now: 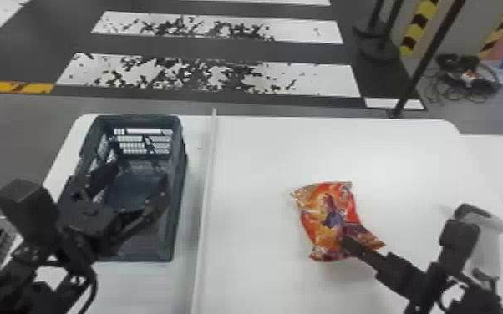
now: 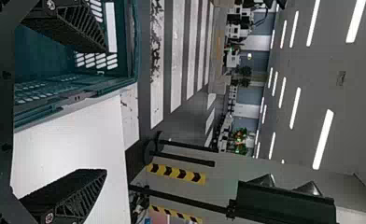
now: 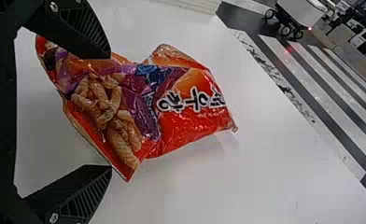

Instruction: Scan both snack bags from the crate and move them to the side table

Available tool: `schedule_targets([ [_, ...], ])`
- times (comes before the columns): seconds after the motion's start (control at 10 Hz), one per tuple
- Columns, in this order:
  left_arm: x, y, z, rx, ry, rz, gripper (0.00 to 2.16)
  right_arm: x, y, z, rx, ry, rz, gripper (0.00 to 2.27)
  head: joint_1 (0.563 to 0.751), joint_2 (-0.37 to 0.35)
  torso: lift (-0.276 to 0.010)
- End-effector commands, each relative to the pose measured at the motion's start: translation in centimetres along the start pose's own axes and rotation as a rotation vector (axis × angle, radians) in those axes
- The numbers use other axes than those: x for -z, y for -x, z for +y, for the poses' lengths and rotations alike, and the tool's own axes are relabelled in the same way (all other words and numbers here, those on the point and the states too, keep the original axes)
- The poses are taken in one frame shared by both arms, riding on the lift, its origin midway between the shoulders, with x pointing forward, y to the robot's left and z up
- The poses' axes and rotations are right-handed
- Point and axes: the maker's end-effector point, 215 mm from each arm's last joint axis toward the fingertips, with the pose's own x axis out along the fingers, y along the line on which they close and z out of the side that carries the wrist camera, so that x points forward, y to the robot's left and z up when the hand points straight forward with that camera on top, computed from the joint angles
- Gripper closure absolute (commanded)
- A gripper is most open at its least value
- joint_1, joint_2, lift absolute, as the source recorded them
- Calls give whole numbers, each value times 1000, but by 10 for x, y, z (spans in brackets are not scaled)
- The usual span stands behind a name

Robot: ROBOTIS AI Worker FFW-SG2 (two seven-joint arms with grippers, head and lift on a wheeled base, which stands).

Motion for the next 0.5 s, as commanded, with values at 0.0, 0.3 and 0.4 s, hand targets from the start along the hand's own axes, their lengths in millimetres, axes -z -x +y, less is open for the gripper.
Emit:
schedule_targets([
  [0.0,2,0,0,0,5,2,83,-5,-6,-8,9,-13,7,360,695,-35,-75],
  [0.3,3,0,0,0,7,3,83,-9,-8,-19,34,-12,15,2253,695,-50,-75],
  [0.4,4,0,0,2,8,5,83,-8,-8,-17,0,-42,15,2253,695,-56,-75],
])
